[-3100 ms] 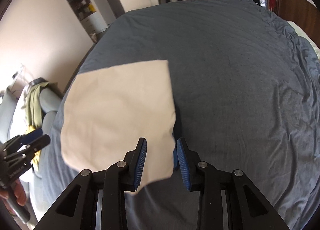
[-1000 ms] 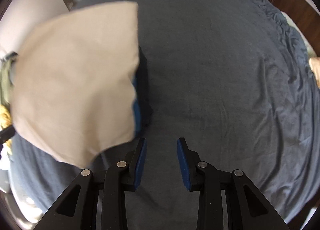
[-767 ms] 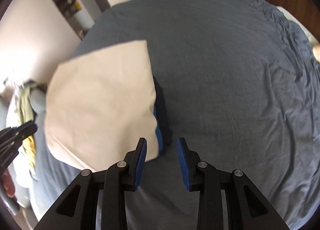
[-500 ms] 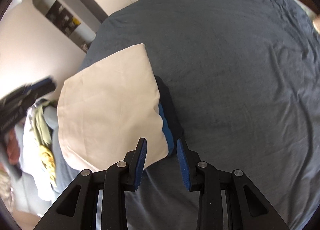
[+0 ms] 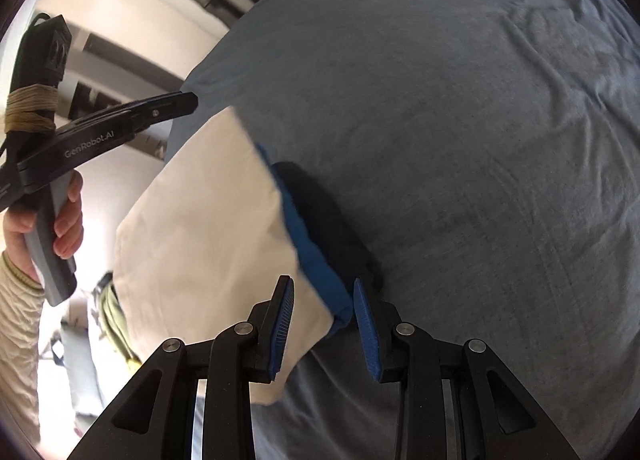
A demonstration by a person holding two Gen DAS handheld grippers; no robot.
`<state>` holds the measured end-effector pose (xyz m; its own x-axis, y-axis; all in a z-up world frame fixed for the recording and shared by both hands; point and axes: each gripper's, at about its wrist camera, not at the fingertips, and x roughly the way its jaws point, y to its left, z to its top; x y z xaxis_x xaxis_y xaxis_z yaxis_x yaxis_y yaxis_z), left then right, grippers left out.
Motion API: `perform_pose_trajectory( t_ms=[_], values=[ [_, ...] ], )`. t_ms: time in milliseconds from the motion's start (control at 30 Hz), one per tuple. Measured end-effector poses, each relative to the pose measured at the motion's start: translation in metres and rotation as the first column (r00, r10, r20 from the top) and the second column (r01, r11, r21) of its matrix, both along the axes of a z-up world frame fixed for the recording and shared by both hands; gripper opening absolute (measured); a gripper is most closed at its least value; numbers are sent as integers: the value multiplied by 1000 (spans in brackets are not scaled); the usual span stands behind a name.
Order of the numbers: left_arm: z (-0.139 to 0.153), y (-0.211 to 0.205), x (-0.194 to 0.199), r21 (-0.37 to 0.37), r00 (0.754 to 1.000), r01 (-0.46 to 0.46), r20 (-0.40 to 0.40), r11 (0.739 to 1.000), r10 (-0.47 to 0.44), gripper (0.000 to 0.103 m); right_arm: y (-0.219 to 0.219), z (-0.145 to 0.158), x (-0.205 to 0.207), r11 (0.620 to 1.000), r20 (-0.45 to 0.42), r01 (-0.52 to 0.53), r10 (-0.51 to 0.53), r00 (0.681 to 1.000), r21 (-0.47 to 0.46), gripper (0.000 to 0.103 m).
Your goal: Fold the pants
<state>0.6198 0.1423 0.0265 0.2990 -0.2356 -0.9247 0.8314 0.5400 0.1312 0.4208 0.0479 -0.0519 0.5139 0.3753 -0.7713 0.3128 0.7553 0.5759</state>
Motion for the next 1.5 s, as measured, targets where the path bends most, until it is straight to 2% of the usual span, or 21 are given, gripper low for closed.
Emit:
perform_pose_trajectory(
  t_ms=[133,267,433,500,600,767,967,1100,1267,1367,1500],
  values=[
    [-14,-4,4,22,1000,-12,-3,1000,12,22,-4,-6,-1,998,3,49,-49,999,28,33],
    [-25,0,6,46,1000,-19,-10,999,20,23,2,6,2,999,73,23,-25,997,25,33],
    [-37,11,22,51,995,-101,-10,994,102,26,10,2,19,998,102,46,-51,993,50,33],
    [-42,17,26,64,992,-127,7,990,127,26,14,-7,26,999,77,37,-39,996,31,33],
    [-47,18,22,91,993,-113,51,989,108,26,17,-23,27,1000,13,23,-23,1000,1,33],
    [-52,16,15,111,994,-77,89,991,68,26,16,-29,14,999,-33,39,-40,999,-16,33],
    [-55,15,13,125,992,-68,116,990,54,26,12,-43,0,998,-128,33,-38,991,-44,33],
    [-52,14,11,125,989,-72,141,990,54,26,8,-49,-6,995,-200,32,-51,979,-95,33],
    [-29,18,3,52,979,-120,172,991,109,26,0,-40,-14,989,-201,42,-69,977,-139,33],
    [-2,30,-11,-35,965,-176,189,984,179,30,-4,-20,-18,982,-133,21,-46,990,-185,33],
    [30,51,-40,-127,934,-266,211,956,288,37,-6,13,-21,962,-12,-1,-2,1000,-272,35]
  ],
)
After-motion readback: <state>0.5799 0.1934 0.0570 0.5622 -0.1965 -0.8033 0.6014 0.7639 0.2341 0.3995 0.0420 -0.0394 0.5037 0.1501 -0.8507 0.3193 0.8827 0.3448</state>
